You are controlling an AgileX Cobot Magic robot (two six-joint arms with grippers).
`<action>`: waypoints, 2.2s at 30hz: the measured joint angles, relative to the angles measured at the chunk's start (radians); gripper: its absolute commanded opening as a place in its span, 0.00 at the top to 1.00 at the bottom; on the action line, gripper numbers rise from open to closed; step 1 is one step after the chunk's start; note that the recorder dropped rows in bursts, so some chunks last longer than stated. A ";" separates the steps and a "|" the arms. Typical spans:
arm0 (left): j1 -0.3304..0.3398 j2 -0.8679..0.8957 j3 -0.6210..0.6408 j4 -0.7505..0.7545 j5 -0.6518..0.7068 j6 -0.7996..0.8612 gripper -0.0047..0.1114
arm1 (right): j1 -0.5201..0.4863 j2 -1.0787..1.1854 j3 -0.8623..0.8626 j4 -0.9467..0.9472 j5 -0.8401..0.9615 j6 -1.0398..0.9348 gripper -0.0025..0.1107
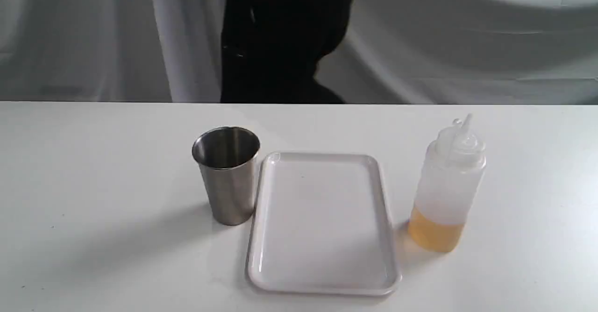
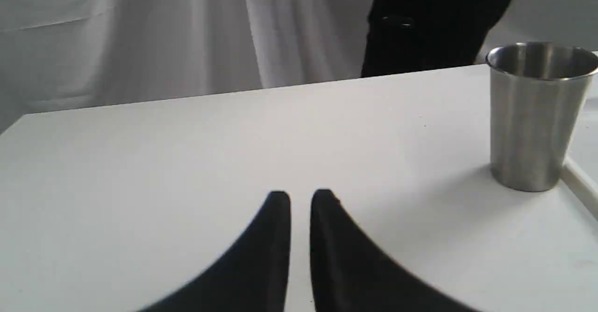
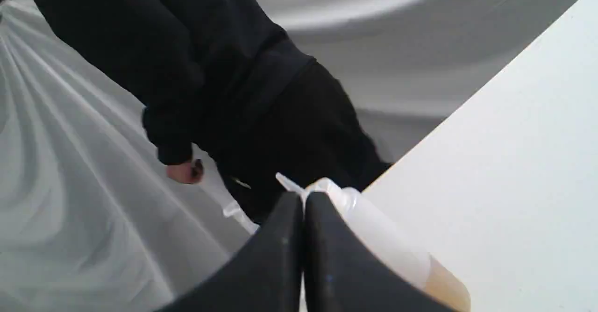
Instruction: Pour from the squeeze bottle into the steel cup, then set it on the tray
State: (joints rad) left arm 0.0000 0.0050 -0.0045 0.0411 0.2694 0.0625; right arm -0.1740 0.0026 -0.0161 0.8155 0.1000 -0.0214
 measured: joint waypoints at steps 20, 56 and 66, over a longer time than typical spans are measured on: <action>0.000 0.000 0.000 0.000 0.000 0.000 0.89 | 0.000 0.002 -0.426 0.078 0.245 -0.539 0.98; 0.000 0.000 0.000 0.000 0.000 0.000 0.89 | 0.000 0.664 -0.738 0.006 0.314 -0.753 0.98; 0.000 0.000 0.000 0.000 0.000 0.000 0.89 | 0.049 0.676 -0.533 0.133 0.155 -0.913 0.98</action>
State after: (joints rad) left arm 0.0000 0.0050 -0.0045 0.0411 0.2694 0.0625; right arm -0.1248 0.6787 -0.5490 0.9489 0.2554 -0.9343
